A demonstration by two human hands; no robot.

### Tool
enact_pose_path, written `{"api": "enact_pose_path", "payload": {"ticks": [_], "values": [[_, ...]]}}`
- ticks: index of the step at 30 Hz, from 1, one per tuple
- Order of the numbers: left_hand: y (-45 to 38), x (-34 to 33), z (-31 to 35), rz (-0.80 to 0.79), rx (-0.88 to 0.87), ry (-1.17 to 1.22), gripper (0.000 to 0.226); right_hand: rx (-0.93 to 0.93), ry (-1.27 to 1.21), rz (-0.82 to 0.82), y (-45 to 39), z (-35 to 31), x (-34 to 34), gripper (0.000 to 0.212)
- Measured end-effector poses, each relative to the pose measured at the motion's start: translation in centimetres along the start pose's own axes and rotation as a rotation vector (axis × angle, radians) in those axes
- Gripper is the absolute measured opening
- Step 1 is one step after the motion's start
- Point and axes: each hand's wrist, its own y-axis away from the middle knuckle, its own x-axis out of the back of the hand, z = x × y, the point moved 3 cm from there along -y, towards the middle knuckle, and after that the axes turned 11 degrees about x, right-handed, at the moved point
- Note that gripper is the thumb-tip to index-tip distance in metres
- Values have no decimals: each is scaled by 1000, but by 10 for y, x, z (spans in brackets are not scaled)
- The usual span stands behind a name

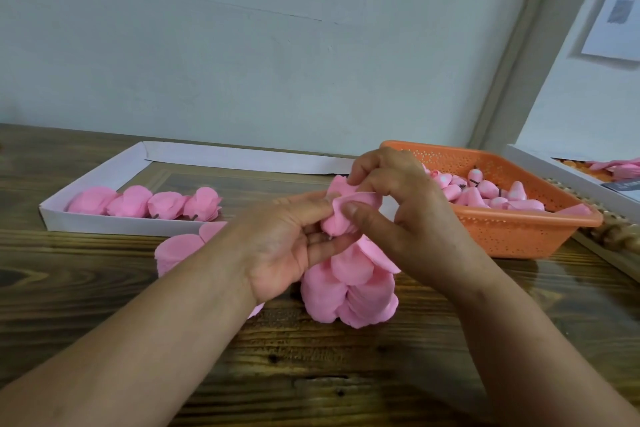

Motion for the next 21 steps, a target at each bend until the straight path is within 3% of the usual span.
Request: {"api": "enact_pose_path", "payload": {"ticks": [4, 9, 15, 21], "values": [[2, 0, 0, -4, -26, -53, 28, -21, -29, 16, 0, 2, 0, 17], [5, -5, 2, -34, -83, -130, 43, -49, -66, 29, 0, 4, 2, 16], [3, -3, 0, 24, -90, -144, 34, -57, -73, -4, 1, 5, 1, 10], [3, -3, 2, -28, -50, -58, 17, -8, -285, 70, 2, 3, 14, 22]]}}
